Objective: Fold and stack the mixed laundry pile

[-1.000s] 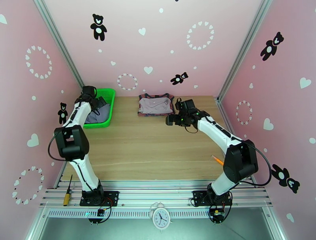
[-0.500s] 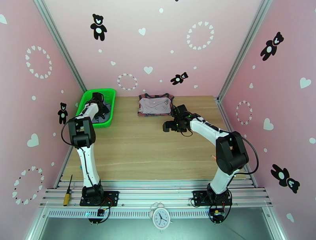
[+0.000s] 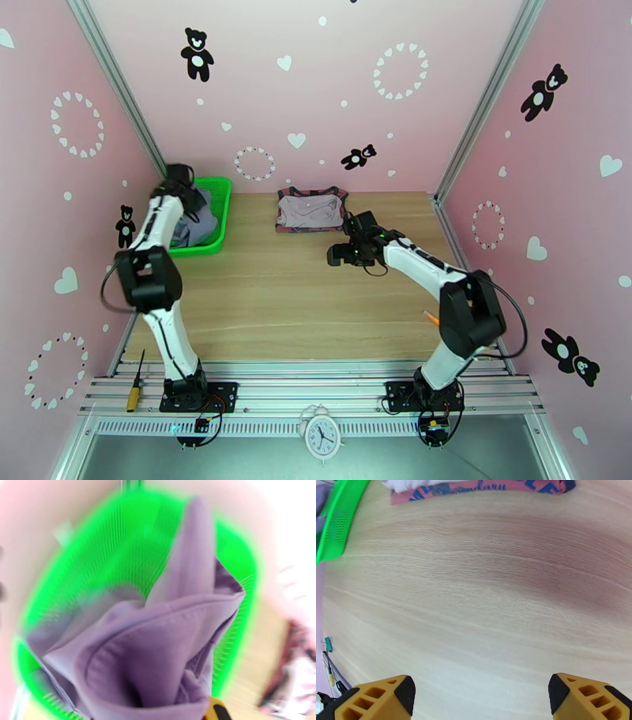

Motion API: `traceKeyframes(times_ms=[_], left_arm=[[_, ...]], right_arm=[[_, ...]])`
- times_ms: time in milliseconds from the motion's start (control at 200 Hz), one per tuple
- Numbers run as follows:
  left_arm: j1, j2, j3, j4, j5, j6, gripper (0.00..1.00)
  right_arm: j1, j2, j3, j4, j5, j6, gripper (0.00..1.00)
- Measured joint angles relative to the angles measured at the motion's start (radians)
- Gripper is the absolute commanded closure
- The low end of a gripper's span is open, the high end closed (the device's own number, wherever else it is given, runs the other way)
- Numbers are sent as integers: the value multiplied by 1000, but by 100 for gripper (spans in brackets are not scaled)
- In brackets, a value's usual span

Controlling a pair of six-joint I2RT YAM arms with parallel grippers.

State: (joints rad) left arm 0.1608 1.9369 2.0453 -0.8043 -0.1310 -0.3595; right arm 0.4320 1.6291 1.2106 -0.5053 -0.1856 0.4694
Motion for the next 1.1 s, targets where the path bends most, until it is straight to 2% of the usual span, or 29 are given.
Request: traceKeyframes(times_ms=[155,290,415,541,651,816,971,1101], left_arm=[[0,-184,216,-65,52,8,100],[0,-280,348,-143,129,7,100],[-6,-327,372,-219,203,0,100],[-46,-343,344,-293,233,-4,100],[-97,-370,266,-343,237,-4,100],[-198,-479,24,-356,213,-4,100],[-382,-567,-250,-302,135,-10,100],[-558,-564,-511,-182,67,-51,100]], right_arm=[[0,-99,-34,7,3,11,7],[0,-162,-72,7,9,15,8],[0,-212,-110,8,15,18,8],[0,-261,-146,7,21,18,8],[0,-293,-168,7,25,18,8],[0,-331,-203,8,27,18,7],[0,-337,-238,14,27,18,7],[0,-346,-269,21,34,18,6]])
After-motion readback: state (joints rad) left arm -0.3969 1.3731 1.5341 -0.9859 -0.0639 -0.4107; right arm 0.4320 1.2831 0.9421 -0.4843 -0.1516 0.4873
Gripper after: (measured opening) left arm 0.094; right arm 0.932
